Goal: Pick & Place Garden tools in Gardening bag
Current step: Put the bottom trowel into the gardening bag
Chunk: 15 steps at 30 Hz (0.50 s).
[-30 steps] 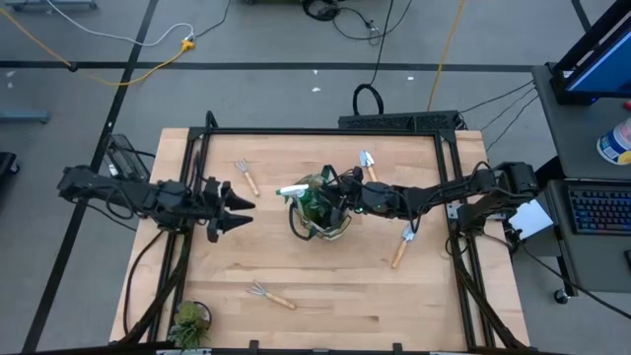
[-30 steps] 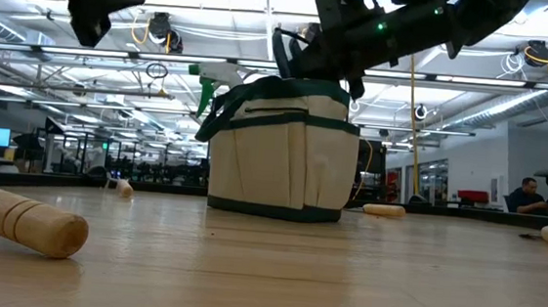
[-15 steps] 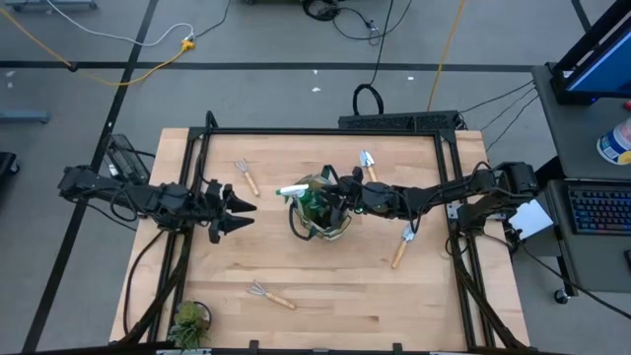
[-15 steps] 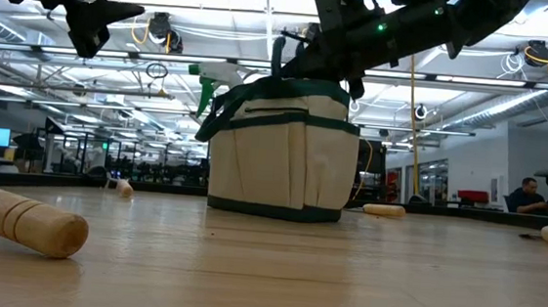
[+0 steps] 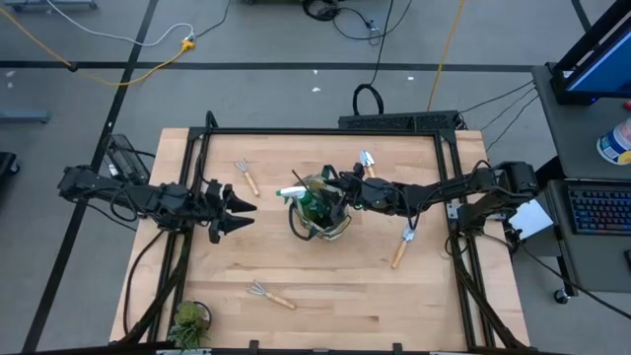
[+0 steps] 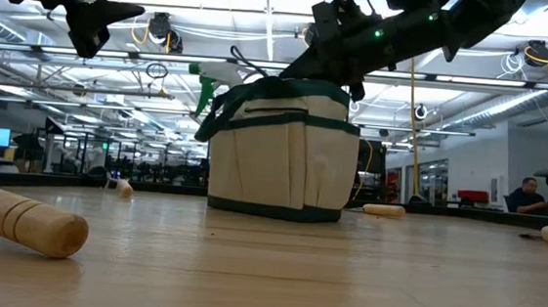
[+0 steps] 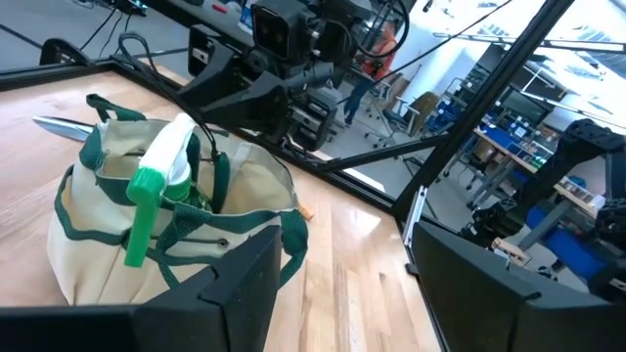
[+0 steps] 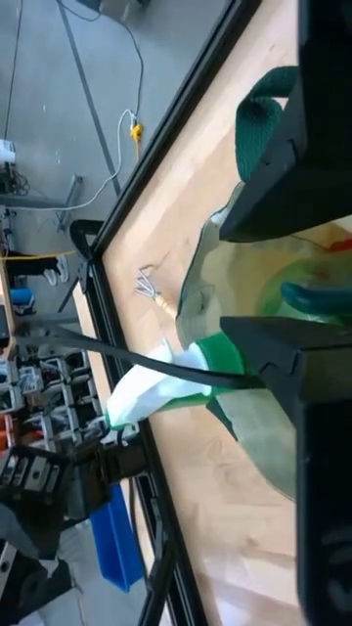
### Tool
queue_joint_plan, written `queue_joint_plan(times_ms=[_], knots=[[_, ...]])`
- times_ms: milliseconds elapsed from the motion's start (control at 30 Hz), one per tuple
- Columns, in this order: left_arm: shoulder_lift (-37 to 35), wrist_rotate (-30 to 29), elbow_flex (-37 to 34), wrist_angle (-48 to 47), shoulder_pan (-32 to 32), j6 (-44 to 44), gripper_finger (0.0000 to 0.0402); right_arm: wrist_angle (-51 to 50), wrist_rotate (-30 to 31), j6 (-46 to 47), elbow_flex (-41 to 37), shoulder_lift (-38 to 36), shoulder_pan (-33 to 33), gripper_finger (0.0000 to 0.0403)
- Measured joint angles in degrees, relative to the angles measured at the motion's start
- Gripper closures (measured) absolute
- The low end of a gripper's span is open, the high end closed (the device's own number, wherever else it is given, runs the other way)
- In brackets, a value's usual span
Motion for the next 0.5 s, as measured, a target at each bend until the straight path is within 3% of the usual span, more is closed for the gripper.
queue_joint_plan(times_ms=[267, 500], knots=[[0.0, 0.0, 0.0, -1.0, 0.0, 0.1, 0.0165, 3.2, 0.1, -9.8, 0.1, -2.1, 0.5, 0.0270], [0.0, 0.1, 0.0, -3.9, 0.0, -1.6, 0.0165, -3.7, 0.5, -15.0, 0.1, -9.5, 0.4, 0.0281]])
